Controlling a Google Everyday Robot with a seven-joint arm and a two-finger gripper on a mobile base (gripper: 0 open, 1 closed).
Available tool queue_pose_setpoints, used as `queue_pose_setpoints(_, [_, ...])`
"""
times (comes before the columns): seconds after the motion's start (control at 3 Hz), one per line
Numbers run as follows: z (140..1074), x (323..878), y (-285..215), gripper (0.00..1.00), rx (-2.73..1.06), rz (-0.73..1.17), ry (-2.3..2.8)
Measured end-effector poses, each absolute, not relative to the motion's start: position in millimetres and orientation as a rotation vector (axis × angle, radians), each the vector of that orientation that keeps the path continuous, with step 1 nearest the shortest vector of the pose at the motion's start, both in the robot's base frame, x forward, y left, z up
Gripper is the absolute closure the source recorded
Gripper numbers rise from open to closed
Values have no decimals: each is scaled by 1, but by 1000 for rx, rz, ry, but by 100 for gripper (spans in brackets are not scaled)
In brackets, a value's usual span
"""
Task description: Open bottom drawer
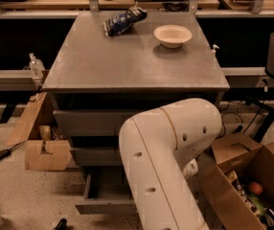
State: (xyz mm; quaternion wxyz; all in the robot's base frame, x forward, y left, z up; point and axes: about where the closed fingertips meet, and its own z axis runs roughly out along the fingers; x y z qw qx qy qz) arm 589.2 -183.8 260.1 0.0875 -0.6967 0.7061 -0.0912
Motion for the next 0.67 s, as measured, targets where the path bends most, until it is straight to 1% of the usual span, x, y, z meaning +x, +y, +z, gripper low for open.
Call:
queue_pose_setpoints(0.33, [260, 589, -184, 100, -2075, -271, 2103])
queue_pose_setpoints(0.67, [226, 588, -183, 100, -2056, -193, 2115])
